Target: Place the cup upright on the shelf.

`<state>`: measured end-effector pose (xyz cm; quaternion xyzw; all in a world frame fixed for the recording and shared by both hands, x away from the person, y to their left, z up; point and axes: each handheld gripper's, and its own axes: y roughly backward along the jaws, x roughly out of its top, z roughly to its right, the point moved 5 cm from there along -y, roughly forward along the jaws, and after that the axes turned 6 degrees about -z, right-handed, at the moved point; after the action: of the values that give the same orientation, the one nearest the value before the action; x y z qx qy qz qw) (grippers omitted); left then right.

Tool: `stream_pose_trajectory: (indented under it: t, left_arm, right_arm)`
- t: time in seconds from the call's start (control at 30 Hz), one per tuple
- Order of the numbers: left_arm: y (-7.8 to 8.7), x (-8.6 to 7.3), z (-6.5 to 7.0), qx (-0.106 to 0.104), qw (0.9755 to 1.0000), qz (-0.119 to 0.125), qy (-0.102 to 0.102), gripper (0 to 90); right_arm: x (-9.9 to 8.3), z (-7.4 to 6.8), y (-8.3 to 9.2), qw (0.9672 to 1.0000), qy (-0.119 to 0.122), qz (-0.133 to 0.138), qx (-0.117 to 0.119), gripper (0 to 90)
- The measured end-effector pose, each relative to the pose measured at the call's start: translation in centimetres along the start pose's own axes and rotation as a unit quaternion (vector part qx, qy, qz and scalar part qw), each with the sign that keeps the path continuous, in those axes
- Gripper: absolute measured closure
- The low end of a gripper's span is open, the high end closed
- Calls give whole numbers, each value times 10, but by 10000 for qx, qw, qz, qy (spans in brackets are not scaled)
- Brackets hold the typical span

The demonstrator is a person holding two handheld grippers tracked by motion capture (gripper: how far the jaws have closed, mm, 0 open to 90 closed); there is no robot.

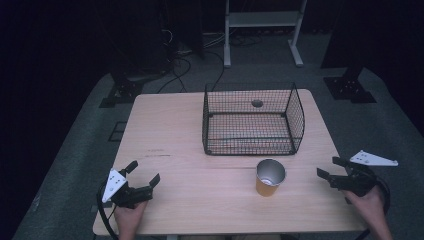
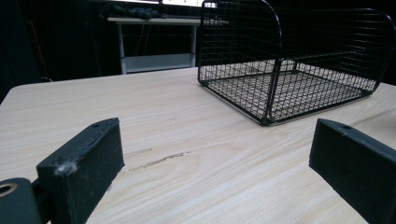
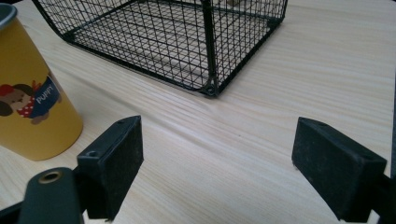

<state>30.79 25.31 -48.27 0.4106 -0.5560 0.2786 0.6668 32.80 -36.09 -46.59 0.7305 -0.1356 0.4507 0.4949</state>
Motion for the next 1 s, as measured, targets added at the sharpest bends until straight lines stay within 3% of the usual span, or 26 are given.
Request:
stream_pose_trajectory:
  t: [0.37, 0.6, 1.0]
  left_arm:
    - [0, 0, 1, -69, 10000, 26, -18, 24]
    - [1, 1, 1, -77, 10000, 49, -10, 23]
    - [1, 0, 1, -56, 10000, 36, -22, 23]
  right_arm:
    - [1, -21, -1, 9998, 152, 47, 144, 148]
    - [1, -44, -6, 9987, 412, -6, 299, 144]
    - [4, -63, -5, 9963, 759, -44, 395, 136]
